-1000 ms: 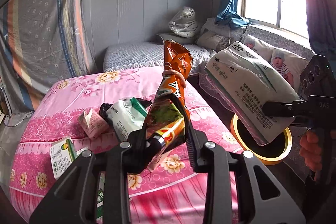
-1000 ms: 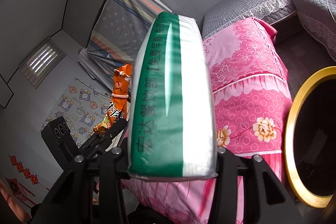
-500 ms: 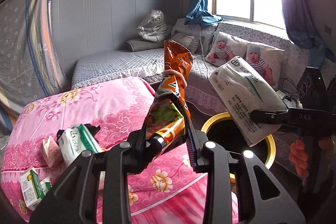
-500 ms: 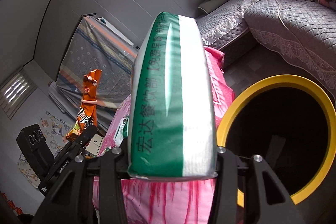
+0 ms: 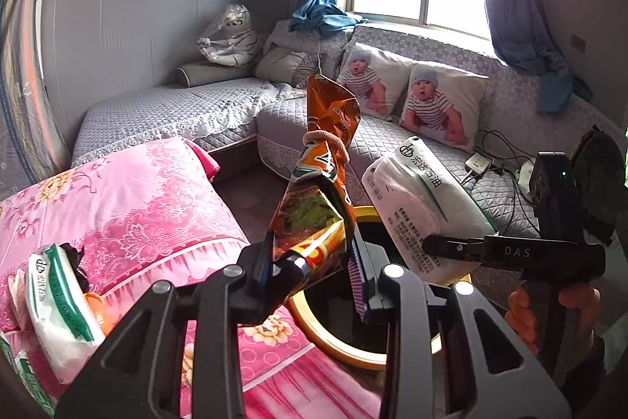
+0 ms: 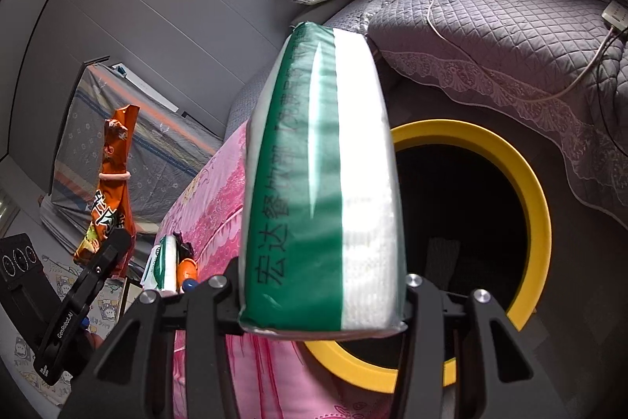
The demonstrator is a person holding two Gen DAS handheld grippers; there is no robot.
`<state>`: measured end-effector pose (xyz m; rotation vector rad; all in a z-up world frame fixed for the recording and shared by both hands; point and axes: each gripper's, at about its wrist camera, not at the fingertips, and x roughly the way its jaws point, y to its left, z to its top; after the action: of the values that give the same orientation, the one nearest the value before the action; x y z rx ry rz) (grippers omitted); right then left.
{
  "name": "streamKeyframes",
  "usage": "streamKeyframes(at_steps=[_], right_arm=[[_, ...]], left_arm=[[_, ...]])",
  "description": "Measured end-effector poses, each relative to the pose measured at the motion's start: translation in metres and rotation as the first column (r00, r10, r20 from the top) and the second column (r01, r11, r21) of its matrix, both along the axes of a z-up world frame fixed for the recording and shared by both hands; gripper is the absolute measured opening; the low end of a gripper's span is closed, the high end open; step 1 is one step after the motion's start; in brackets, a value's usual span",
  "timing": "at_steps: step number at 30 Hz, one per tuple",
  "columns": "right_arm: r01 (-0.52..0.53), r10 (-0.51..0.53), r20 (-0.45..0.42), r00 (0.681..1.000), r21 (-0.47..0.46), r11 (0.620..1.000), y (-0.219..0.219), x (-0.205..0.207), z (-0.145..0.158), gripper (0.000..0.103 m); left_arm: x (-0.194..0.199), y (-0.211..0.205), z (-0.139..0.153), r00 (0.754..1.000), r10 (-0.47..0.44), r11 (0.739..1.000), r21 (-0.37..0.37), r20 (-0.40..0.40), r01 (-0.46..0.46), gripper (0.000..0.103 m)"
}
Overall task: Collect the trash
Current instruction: 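Carry both items over the yellow bin and open both grippers to release, then move both grippers back over the remaining trash on the bed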
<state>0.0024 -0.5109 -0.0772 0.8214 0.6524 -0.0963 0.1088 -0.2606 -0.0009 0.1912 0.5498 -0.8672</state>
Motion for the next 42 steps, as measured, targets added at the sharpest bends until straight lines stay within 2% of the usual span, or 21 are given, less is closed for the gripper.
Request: streamKeyframes(at_steps=[9,13,16,18,19,20,22,25,27,28,31,35,42], right_arm=[[0.052,-0.047,-0.082,0.995,0.055,0.997,-0.017,0.006,-0.03,0.042],[0.086,-0.079,-0.108,0.991,0.064,0.994,-0.025,0.007,-0.037,0.042],[0.101,-0.093,-0.116,0.989,0.071,0.992,-0.031,0.006,-0.038,0.043],[0.117,-0.111,-0.129,0.985,0.04,0.992,-0.033,0.004,-0.034,0.047],[0.141,-0.136,-0.132,0.982,0.033,0.989,-0.036,0.002,-0.032,0.05],[0.16,-0.155,-0.124,0.98,0.028,0.987,-0.038,-0.002,-0.03,0.055],[0.174,-0.171,-0.111,0.979,0.022,0.985,-0.042,-0.006,-0.025,0.06],[0.185,-0.183,-0.077,0.98,0.02,0.983,-0.044,-0.013,-0.017,0.063],[0.197,-0.195,-0.053,0.979,0.017,0.98,-0.043,-0.018,-0.012,0.072],[0.198,-0.198,-0.051,0.979,0.008,0.98,-0.043,-0.018,-0.01,0.074],[0.187,-0.187,-0.031,0.982,-0.017,0.982,-0.036,-0.019,-0.001,0.074],[0.14,-0.139,0.008,0.99,-0.051,0.989,-0.022,-0.011,0.011,0.074],[-0.03,0.035,0.043,0.998,-0.119,0.992,0.031,0.027,0.036,0.074]], left_arm=[[0.023,-0.051,-0.05,0.99,-0.06,0.995,0.07,-0.125,0.07,0.031],[0.036,-0.064,-0.068,0.973,-0.067,0.994,0.065,-0.219,0.083,0.031],[0.041,-0.069,-0.071,0.971,-0.066,0.995,0.061,-0.229,0.082,0.033],[0.042,-0.069,-0.069,0.976,-0.051,0.996,0.055,-0.211,0.064,0.047],[0.043,-0.067,-0.067,0.979,-0.031,0.998,0.049,-0.2,0.042,0.072],[0.043,-0.063,-0.065,0.982,-0.008,0.999,0.037,-0.187,0.015,0.086],[0.046,-0.055,-0.061,0.983,0.015,1.0,0.008,-0.184,-0.014,0.089],[0.055,-0.04,-0.057,0.972,0.033,0.998,-0.038,-0.232,-0.043,0.094],[0.058,-0.029,-0.055,0.965,0.048,0.996,-0.065,-0.259,-0.067,0.095],[0.061,-0.024,-0.053,0.961,0.054,0.995,-0.072,-0.27,-0.076,0.095],[0.064,-0.005,-0.044,0.96,0.08,0.989,-0.1,-0.268,-0.11,0.095],[0.062,0.027,-0.026,0.968,0.123,0.982,-0.117,-0.219,-0.151,0.095],[0.054,0.117,0.002,0.966,0.221,0.966,-0.103,-0.137,-0.235,0.095]])
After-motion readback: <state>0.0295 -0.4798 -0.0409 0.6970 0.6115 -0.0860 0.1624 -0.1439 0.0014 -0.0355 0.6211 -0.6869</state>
